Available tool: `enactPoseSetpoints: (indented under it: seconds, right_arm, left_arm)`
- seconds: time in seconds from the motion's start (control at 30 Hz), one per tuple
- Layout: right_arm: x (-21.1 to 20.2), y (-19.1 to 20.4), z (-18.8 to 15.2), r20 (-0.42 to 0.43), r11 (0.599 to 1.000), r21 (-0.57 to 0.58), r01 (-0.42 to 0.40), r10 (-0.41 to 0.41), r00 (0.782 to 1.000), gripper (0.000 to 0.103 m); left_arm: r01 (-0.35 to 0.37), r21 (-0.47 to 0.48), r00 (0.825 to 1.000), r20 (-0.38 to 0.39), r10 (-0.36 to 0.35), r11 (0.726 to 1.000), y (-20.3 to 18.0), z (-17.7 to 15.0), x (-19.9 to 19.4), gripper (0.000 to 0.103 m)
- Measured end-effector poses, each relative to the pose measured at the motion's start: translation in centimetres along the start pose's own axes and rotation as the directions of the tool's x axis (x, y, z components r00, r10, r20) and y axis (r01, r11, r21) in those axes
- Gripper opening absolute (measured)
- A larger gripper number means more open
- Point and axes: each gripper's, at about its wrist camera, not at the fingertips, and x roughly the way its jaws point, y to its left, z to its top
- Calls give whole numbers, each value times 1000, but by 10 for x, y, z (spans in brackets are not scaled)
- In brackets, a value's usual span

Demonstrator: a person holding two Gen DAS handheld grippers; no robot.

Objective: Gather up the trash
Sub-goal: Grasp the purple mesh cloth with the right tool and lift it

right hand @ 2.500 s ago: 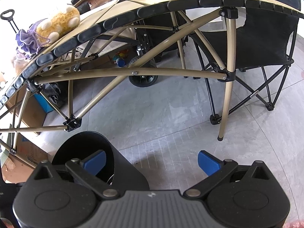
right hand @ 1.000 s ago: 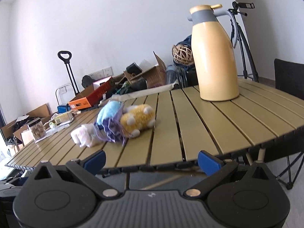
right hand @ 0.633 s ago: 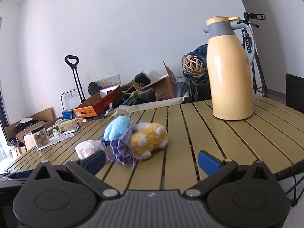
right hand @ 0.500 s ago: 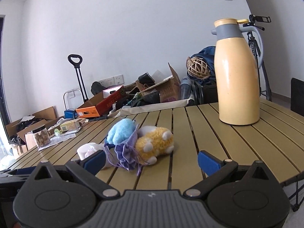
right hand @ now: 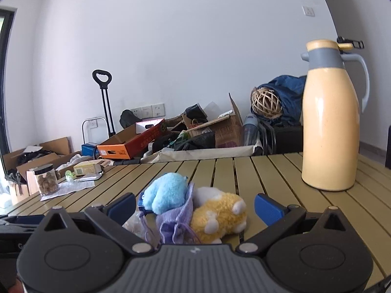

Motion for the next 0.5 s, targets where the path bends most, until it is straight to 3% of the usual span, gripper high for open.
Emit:
enactPoseSetpoints:
  seconds: [0.23, 0.3, 0.37, 0.5]
  right_arm:
    - [33, 20, -1, -38, 995, -100, -6, 2, 999, 101]
    - [43, 23, -3, -57, 994, -109, -24, 18, 998, 96]
    - [54, 25, -5, -82, 994, -101, -42, 34, 996, 81]
    - [74, 26, -10, -133, 995, -94, -43, 30, 991, 64]
  left_arm:
    - [-24, -10, 1000, 3, 24, 1000, 17, 9, 13, 103]
    - [-30, -23, 1000, -8, 29, 999, 23, 9, 16, 103]
    - [-34, -31, 999, -18, 34, 999, 26, 8, 18, 103]
    - [-35, -27, 999, -27, 34, 999, 29, 5, 19, 103]
